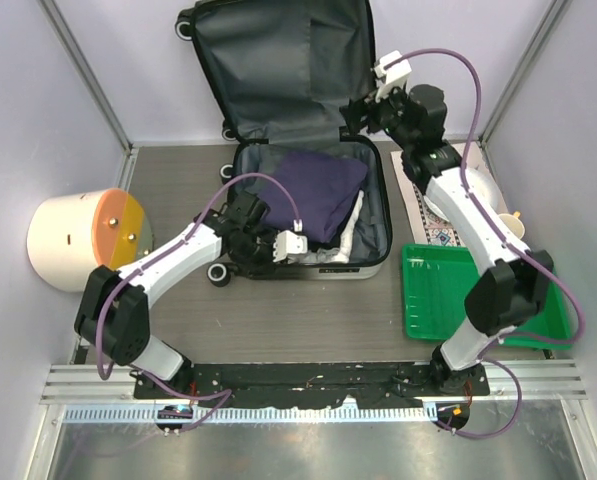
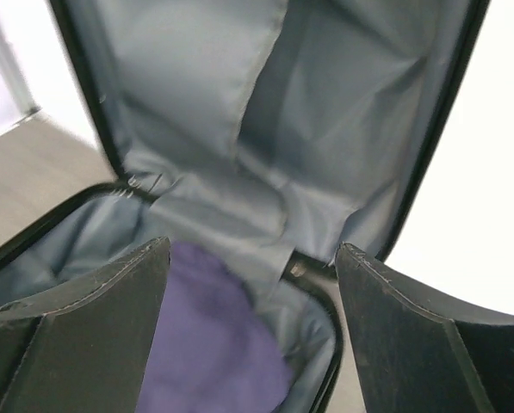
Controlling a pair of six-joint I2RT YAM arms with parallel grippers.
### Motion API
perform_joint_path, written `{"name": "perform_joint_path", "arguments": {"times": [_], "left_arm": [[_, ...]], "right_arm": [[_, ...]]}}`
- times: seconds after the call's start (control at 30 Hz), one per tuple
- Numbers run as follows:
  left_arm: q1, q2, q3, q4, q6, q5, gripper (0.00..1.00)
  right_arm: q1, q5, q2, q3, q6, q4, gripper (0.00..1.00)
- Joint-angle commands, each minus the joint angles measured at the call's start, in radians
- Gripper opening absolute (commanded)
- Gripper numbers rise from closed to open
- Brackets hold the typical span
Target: Open, take out, and arrange the luggage
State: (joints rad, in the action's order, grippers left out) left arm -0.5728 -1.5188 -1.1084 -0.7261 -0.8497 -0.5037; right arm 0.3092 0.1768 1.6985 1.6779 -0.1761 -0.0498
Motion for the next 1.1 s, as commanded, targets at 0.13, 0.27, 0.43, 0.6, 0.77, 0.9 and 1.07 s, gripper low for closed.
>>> {"name": "perform_joint_path", "arguments": {"times": [0.13, 0.27, 0.43, 0.6, 0.77, 0.9, 1.07], "left_arm": [[0.022, 0.123, -0.123, -0.141, 0.158, -0.119, 0.56], [0.031, 0.215, -0.127, 0.041, 0.21, -0.102, 0.56], [0.031, 0.232, -0.006, 0.359, 0.17, -0.019, 0.51], [0.03, 0.144, 0.024, 0.505, 0.043, -0.015, 0.54], [0.028, 0.075, 0.016, 0.562, -0.041, -0.062, 0.58], [0.027, 0.02, 0.004, 0.567, -0.086, -0.065, 0.61], [0.014, -0.007, 0.013, 0.534, -0.176, -0.085, 0.65]], "right_arm": [[-0.005, 0.17, -0.221, -0.257, 0.17, 0.171, 0.83], [-0.007, 0.158, -0.313, -0.346, 0.175, 0.192, 0.82], [-0.028, 0.155, -0.361, -0.383, 0.216, 0.228, 0.82], [-0.059, 0.144, -0.375, -0.403, 0.198, 0.252, 0.82], [-0.1, 0.158, -0.367, -0.397, 0.21, 0.274, 0.82], [-0.111, 0.165, -0.365, -0.402, 0.21, 0.277, 0.82], [-0.136, 0.177, -0.359, -0.397, 0.208, 0.281, 0.82]]}}
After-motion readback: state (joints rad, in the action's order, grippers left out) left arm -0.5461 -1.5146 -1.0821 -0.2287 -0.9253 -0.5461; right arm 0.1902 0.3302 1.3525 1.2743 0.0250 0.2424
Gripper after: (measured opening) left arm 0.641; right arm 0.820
